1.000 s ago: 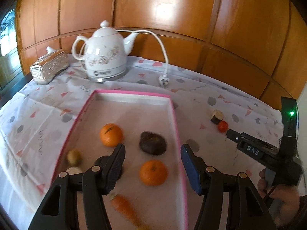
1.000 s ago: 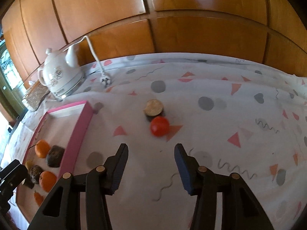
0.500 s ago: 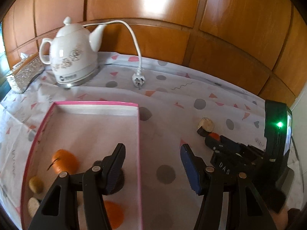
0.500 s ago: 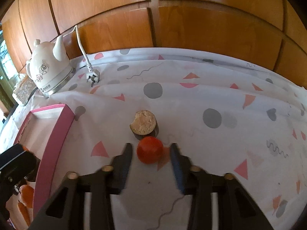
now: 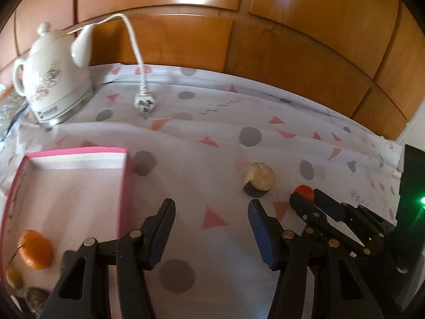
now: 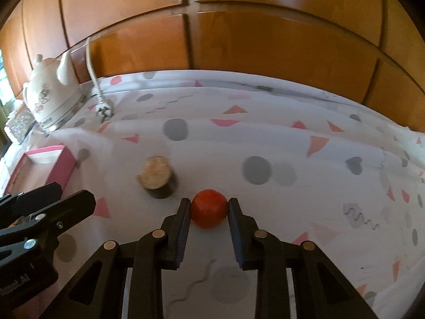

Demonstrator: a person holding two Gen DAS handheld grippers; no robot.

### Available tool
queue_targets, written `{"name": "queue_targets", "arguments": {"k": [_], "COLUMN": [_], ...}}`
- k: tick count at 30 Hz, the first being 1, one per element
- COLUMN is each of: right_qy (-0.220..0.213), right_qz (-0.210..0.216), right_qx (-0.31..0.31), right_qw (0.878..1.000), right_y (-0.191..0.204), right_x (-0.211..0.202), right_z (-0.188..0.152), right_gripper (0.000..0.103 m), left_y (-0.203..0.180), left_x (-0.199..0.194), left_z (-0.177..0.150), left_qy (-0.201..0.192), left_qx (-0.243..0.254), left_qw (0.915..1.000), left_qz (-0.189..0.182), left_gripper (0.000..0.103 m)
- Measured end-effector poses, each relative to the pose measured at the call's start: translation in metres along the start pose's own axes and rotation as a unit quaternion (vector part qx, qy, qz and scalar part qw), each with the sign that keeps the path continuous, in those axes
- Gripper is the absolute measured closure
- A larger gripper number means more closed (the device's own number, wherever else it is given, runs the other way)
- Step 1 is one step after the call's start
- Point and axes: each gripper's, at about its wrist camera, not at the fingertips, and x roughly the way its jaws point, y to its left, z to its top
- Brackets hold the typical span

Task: Organize fruits
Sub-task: 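Grasp the second wooden log stump with the left tool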

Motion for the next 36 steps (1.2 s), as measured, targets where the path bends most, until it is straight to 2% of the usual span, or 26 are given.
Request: {"name": "queue_targets", "arguments": {"k": [9, 18, 19, 20, 21, 26, 32, 36], "right_qy": [-0.001, -0.004, -0.004, -0.004, -0.004, 0.001, 0.012, 0.021], "right_qz": [-0.006, 0.005, 0.004, 0.005, 0.005, 0.003, 0.009, 0.015], "right_qx": [-0.012, -0.010, -0.010, -0.010, -0.010, -0.007, -0.003, 0.002], "right_qw": [1.000, 1.000, 1.000, 1.000, 1.000, 1.000, 1.000, 1.000], "right_y": [-0.012, -0.013, -0.013, -0.013, -0.013, -0.014, -0.014, -0.015], "right_x": [0.002, 0.004, 0.005, 0.005, 0.005, 0.003, -0.009, -0.021], "right_z": [-0.001, -0.001, 0.000, 0.000, 0.000, -0.001, -0.012, -0.024], "right_gripper": [0.075, 0.074, 0.074, 0.074, 0.074, 0.074, 0.075, 0.075], "left_y": [-0.024, -0.034, -0.035, -0.035, -0.036, -0.029, -0.018, -0.015], "left_x": [0.028, 0.055, 0.054, 0.053, 0.053, 0.040, 0.008, -0.011], "left_z": [0.013, 0.019, 0.019, 0.019, 0.019, 0.010, -0.017, -0.040], "left_qy": [0.011, 0.027, 0.019, 0.019, 0.021, 0.021, 0.016, 0.015], "left_qx": [0.003, 0.008, 0.010, 0.013, 0.012, 0.005, 0.011, 0.014], "left_qw": [0.9995, 0.9994, 0.9996, 0.9994, 0.9991, 0.9993, 0.9998, 0.9997], "left_qz": [-0.028, -0.021, -0.021, -0.025, -0.036, -0.030, -0.009, -0.009], "left_gripper": [0.045, 0.046, 0.056, 0.069, 0.070, 0.071, 0.071, 0.071]}}
